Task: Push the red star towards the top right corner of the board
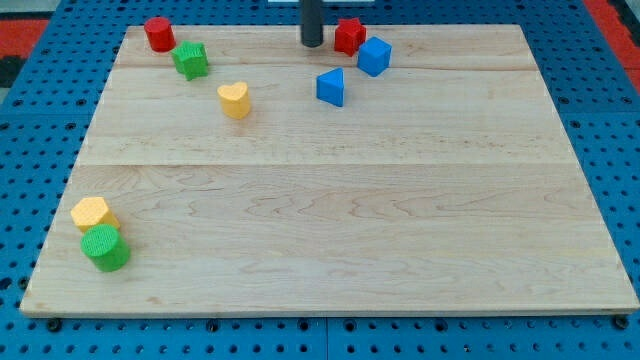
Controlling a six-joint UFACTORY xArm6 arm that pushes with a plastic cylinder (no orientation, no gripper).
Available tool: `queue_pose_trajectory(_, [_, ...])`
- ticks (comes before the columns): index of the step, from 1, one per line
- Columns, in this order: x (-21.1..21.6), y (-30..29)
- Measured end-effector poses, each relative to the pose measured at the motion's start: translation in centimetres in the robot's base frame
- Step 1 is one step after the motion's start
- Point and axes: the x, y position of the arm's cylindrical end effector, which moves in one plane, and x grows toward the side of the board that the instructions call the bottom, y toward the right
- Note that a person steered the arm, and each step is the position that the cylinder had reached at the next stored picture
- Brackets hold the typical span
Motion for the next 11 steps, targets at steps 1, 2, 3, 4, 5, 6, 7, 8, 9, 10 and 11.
queue_pose_trajectory(1, [0.0,5.4])
queue_pose_trajectory(2, [-0.3,4.0])
queue_pose_trajectory(3, [-2.7,2.6])
queue_pose_trajectory(4, [-2.7,5.7])
queue_pose_trajectory(5, [-2.7,11.5])
queue_pose_trajectory(6, [-2.4,11.7])
queue_pose_trajectory(7, [-0.9,7.5])
queue_pose_trajectory(8, [0.5,9.7])
queue_pose_trajectory(9, [3.1,11.6])
queue_pose_trajectory(10, [2.7,13.0])
queue_pose_trajectory(11, [2.7,13.3])
